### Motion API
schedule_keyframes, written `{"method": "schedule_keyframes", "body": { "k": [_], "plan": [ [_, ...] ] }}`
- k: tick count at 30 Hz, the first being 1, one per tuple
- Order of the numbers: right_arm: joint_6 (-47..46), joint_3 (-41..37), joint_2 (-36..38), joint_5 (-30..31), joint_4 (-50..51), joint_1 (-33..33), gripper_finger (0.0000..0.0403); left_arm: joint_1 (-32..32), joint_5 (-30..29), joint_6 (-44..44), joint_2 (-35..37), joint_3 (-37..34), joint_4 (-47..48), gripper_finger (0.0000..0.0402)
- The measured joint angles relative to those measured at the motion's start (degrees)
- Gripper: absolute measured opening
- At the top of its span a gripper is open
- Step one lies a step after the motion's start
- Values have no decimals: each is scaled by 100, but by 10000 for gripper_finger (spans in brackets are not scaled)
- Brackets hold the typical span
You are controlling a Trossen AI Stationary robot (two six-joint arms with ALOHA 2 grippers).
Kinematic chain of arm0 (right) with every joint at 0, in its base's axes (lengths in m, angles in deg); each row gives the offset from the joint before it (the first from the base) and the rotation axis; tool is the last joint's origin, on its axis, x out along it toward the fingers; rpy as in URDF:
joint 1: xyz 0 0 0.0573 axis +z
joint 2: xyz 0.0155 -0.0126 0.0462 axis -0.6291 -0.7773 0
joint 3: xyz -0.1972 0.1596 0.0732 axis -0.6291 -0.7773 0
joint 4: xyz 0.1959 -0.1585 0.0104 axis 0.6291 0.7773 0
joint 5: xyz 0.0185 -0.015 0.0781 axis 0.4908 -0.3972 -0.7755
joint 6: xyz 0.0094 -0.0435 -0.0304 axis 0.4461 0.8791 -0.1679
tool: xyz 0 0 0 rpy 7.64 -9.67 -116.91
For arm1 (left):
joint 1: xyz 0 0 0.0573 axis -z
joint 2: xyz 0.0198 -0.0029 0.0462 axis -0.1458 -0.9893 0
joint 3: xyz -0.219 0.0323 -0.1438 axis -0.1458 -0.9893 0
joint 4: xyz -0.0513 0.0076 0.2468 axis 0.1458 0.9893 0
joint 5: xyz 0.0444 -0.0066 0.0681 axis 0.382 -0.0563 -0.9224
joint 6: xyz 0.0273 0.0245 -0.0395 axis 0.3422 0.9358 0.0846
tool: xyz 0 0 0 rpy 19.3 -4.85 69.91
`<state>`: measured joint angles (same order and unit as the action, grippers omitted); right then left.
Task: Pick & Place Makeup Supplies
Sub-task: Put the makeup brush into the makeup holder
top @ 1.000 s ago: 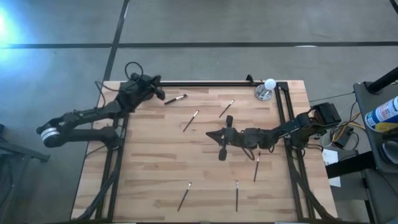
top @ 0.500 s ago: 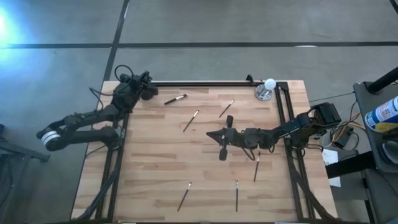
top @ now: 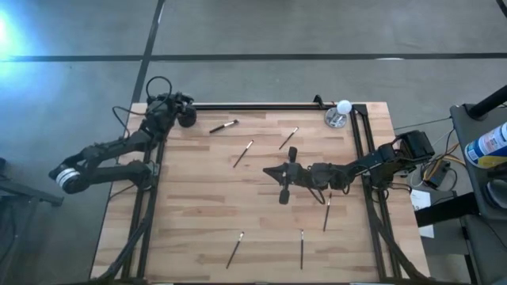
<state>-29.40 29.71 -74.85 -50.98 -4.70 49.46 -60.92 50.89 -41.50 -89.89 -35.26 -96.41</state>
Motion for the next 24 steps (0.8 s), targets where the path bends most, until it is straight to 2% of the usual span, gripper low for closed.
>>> {"method": "schedule_keyframes", "body": {
  "k": [8, 11, 16, 24],
  "plan": [
    [0, 2, 0, 0, -24, 0, 8, -63, 107, -104, -371, 2, 129, 12],
    [2, 2, 0, 0, -24, 0, 8, -63, 108, -152, -444, 64, 213, 25],
    [15, 2, 0, 0, -28, -2, 8, -65, 137, -189, -456, 283, 751, 49],
    [2, 4, 0, 0, -30, -1, 8, -65, 137, -354, -447, 490, 1267, 56]
  ]
}}
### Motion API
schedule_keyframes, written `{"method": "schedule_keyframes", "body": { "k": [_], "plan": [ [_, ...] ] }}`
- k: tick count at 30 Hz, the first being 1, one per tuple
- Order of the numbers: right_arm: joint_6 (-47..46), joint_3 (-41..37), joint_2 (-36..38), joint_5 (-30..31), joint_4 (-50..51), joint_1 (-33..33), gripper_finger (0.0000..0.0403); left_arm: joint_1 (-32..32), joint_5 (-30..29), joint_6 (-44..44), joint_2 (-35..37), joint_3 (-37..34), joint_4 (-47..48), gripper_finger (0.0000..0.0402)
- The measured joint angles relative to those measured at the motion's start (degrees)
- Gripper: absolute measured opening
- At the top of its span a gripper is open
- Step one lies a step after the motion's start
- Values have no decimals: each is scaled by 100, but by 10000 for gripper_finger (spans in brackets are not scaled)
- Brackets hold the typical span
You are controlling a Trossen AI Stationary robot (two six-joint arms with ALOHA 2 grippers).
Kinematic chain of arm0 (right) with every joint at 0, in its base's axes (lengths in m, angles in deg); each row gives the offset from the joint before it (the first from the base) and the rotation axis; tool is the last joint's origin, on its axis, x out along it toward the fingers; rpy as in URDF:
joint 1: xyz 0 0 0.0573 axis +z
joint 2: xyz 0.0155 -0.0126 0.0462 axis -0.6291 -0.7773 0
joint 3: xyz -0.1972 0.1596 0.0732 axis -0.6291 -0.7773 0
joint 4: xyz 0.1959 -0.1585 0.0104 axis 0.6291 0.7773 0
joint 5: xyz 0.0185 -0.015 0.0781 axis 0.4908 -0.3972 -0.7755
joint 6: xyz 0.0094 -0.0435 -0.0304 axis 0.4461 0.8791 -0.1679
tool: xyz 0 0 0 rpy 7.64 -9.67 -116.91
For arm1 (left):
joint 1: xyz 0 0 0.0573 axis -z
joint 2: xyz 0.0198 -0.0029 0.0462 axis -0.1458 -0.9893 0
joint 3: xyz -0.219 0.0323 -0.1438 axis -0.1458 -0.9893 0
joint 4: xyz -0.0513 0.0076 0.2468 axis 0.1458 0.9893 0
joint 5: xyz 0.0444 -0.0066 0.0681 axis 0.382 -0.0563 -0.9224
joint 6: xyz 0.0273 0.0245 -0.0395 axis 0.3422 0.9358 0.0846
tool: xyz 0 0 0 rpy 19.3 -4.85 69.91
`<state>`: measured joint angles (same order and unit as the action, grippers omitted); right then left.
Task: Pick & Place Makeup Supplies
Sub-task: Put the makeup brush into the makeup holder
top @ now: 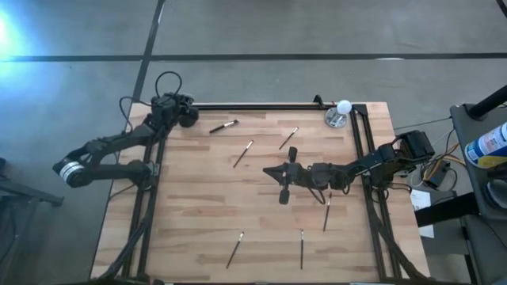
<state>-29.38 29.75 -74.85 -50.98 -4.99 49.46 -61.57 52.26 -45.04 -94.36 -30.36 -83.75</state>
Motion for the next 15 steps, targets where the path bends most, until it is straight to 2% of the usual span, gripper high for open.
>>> {"method": "schedule_keyframes", "body": {
  "k": [4, 9, 15],
  "plan": [
    [8, 0, 0, 0, -1, 1, 8, 4, 137, 14, 88, 166, 422, 56],
    [28, 0, 0, 12, -1, 1, 8, 59, 817, -73, 400, 420, 1075, 57],
    [41, -4, 0, 57, 10, 1, 8, 523, 948, -105, 973, 518, 1598, 47]
  ]
}}
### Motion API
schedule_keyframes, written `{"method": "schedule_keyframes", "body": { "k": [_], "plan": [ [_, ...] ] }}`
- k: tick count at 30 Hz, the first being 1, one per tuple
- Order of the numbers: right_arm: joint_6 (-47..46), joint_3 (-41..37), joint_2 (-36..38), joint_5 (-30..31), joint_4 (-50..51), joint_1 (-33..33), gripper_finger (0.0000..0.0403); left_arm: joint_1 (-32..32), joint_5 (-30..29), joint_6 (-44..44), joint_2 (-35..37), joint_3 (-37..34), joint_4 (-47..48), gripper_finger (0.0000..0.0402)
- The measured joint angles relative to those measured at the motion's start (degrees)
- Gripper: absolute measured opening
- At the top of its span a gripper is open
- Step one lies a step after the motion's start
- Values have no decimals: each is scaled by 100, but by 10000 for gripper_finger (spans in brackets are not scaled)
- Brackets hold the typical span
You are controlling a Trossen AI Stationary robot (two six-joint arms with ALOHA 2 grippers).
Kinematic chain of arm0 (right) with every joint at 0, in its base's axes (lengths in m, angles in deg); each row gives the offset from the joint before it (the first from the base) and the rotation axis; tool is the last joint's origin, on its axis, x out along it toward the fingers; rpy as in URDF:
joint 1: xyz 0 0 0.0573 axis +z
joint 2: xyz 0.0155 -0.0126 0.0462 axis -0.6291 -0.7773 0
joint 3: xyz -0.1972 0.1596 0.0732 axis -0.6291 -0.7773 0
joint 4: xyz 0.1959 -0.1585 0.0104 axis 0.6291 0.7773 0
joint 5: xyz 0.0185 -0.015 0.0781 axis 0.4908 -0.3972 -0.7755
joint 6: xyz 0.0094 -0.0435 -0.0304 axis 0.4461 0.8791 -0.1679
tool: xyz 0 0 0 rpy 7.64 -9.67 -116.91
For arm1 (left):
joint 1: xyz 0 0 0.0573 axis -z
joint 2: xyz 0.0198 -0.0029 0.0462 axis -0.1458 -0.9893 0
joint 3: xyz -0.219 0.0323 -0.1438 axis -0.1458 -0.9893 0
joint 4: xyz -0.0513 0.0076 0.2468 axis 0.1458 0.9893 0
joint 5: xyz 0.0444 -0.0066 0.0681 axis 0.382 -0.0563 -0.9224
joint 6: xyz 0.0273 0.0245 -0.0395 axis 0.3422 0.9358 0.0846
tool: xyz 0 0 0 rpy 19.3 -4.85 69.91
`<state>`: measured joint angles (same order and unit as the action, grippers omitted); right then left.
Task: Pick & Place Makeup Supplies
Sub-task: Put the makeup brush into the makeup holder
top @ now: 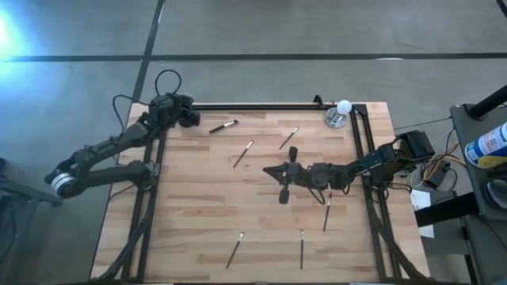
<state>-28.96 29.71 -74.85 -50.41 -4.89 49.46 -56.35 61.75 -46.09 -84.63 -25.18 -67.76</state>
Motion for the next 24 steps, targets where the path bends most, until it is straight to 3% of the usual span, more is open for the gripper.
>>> {"method": "schedule_keyframes", "body": {
  "k": [9, 13, 17, 21, 24],
  "plan": [
    [-178, -31, 0, -1, 443, 0, 8, 1684, 252, 50, 470, -173, 439, 4],
    [-331, -155, 0, -2, 563, 5, 8, 2631, 244, -37, 308, -280, 474, 1],
    [-455, -357, 0, -4, 559, 25, 8, 3403, -199, -200, -51, -306, 483, 0],
    [-511, -544, 0, -5, 555, 85, 8, 3549, -460, -411, -517, -259, 444, 0],
    [-585, -620, 0, -12, 555, 92, 8, 3251, -177, -432, -988, 5, 474, 0]
  ]
}}
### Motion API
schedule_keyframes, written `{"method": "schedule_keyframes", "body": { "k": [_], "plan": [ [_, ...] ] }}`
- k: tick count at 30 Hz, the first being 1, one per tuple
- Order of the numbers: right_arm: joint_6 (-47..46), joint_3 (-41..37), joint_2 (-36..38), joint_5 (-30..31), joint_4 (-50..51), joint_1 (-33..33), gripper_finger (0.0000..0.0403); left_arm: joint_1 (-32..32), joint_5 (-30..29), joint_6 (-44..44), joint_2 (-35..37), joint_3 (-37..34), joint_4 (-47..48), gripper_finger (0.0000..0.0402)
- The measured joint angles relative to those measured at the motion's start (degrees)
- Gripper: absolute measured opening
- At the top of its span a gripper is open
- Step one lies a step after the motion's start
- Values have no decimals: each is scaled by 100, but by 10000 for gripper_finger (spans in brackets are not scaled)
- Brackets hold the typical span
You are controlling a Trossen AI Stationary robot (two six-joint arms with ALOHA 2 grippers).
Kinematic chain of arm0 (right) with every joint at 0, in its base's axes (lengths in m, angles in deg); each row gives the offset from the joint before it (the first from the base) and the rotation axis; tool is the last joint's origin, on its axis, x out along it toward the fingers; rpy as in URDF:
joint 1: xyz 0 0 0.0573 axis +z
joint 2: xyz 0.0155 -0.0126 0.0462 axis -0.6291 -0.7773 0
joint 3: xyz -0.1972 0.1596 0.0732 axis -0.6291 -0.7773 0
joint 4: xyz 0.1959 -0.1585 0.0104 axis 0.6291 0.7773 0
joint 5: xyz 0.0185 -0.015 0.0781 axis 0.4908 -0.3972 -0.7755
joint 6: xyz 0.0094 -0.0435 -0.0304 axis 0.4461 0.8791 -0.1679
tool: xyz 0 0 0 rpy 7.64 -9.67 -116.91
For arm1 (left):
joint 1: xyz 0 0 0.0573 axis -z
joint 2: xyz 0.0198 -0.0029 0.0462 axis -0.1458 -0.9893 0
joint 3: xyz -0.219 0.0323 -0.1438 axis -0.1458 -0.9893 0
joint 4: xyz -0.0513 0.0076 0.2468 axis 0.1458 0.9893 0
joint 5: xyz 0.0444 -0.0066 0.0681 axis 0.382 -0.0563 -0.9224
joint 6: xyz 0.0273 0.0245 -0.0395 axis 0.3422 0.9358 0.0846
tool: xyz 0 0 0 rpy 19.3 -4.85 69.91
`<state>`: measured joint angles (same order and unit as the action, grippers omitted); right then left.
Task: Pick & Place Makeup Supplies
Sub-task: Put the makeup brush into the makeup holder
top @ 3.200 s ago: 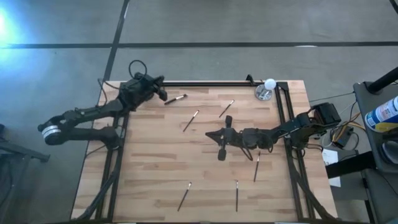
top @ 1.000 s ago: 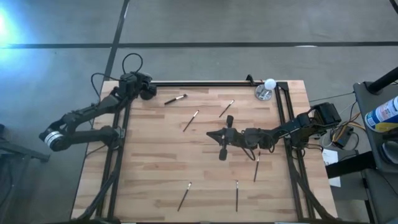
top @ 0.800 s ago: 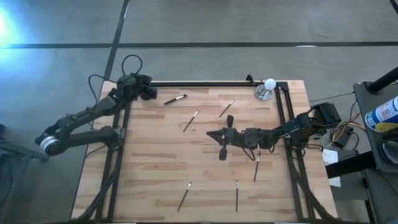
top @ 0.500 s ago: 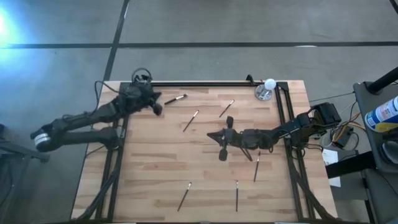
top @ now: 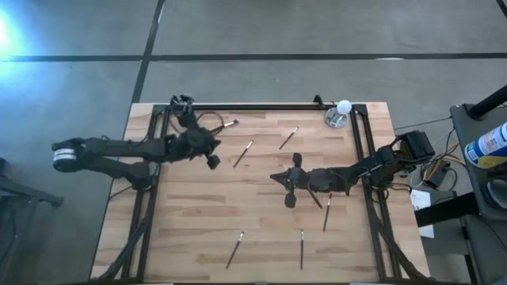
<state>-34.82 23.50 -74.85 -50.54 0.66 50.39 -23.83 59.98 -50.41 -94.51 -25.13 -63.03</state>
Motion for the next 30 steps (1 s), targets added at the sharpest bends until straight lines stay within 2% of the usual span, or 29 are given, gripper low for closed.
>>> {"method": "schedule_keyframes", "body": {
  "k": [6, 10, 13, 16, 24, 30],
  "plan": [
    [-3, 0, 0, -1, -5, 0, 8, -779, 316, 328, -1316, 1060, 70, 0],
    [-2, 4, 0, 1, -3, 0, 8, -1270, 371, 523, -2269, 1958, 469, 0],
    [-16, -14, 0, 1, 2, 4, 8, -1634, 729, 538, -2870, 2489, 711, 8],
    [-1, -14, 0, -1, 2, 6, 8, -1855, 1028, 502, -3322, 2816, 757, 35],
    [131, -14, 0, 1, 1, 6, 8, -2018, 986, 575, -4146, 3443, 755, 128],
    [131, -14, 0, -1, -3, 6, 8, -2095, 986, 691, -4508, 3734, 749, 146]
  ]
}}
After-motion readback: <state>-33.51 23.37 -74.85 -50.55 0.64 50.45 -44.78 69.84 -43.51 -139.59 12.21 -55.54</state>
